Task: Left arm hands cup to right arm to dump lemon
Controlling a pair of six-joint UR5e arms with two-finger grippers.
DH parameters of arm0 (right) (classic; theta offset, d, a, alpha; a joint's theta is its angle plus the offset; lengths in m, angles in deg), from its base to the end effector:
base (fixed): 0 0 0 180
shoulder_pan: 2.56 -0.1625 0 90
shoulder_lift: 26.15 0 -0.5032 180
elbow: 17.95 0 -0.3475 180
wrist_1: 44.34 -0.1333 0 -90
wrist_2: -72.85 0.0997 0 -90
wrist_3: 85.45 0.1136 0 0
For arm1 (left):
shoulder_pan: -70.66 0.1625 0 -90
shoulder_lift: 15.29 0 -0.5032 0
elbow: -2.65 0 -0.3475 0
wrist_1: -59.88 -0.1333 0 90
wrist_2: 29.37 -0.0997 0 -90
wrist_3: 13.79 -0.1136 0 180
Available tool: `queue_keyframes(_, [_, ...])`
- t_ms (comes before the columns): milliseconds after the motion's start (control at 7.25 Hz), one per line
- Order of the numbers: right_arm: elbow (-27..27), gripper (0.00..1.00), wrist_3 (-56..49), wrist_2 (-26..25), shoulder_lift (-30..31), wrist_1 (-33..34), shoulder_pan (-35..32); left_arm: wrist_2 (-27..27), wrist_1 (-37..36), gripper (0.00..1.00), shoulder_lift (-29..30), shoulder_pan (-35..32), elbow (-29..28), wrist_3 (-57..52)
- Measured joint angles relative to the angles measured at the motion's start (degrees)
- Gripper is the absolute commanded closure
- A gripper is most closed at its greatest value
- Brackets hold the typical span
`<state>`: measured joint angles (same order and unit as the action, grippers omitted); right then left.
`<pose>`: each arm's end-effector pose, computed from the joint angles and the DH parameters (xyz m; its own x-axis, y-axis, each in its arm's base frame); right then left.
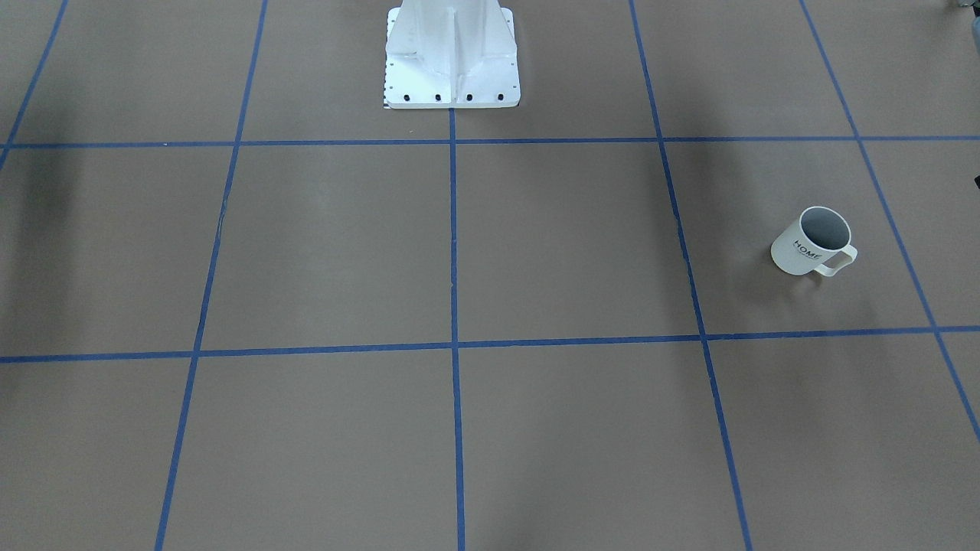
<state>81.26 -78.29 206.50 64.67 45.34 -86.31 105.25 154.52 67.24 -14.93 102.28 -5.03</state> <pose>0.0058 -0.4509 0.6811 0.7158 -0.0588 0.6958 0.0185 0.9977 0.0652 -0.0233 -0.3934 0.7168 0.7067 -0.0147 -0.7074 0.0316 0.9994 0.0108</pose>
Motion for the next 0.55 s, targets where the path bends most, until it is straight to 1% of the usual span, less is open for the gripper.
queue_keyframes(276, [0.03, 0.0, -0.11, 0.48, -0.01, -0.1, 0.06, 0.26, 2.02, 0.0, -1.17, 0.26, 0.74, 0.42])
queue_keyframes(414, [0.03, 0.0, 0.03, 0.78, -0.06, -1.29, 0.1, 1.16, 3.05, 0.0, -1.15, 0.4, 1.28, 1.3])
queue_keyframes(552, [-0.04, 0.0, 0.31, 1.05, -0.07, -3.51, 0.3, 2.56, 6.22, 0.0, -0.81, 1.22, 1.98, 4.7])
